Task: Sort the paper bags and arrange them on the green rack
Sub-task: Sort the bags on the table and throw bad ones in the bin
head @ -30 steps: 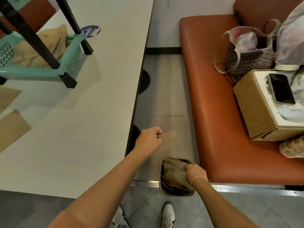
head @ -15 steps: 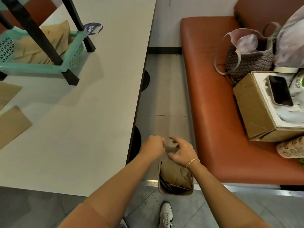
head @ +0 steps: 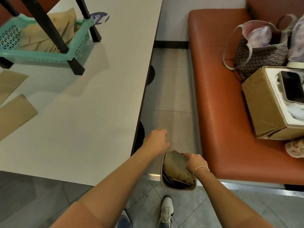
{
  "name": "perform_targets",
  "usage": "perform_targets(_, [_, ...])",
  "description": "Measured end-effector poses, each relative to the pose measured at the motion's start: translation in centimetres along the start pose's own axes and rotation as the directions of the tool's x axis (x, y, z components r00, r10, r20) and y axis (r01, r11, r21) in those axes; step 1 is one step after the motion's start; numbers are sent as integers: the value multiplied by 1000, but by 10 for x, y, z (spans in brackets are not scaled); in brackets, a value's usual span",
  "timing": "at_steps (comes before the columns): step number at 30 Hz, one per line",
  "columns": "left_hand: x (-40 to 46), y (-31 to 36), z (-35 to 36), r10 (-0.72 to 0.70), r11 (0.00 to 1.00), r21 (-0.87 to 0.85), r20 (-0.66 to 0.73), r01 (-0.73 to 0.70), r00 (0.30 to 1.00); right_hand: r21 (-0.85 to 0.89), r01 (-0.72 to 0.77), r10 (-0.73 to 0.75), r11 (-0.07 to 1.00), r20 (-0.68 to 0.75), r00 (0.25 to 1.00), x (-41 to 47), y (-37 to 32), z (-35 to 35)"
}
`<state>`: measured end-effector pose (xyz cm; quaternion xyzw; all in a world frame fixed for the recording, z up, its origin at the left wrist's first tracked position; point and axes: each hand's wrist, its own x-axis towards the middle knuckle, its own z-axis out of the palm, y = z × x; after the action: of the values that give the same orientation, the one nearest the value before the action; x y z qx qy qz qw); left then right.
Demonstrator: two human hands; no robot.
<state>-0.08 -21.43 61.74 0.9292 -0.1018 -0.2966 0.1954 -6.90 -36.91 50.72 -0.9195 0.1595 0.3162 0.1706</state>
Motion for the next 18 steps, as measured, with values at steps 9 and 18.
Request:
perform_targets(9, [-13, 8, -25, 86, 993, -70, -57, -90, 995, 48, 16, -13, 999, -50, 999, -5, -24, -24])
perform_targets(18, [-37, -7, -90, 193, 958, -146, -317, -249, 929, 121, 203, -139, 972, -403, 904, -33, -128, -107])
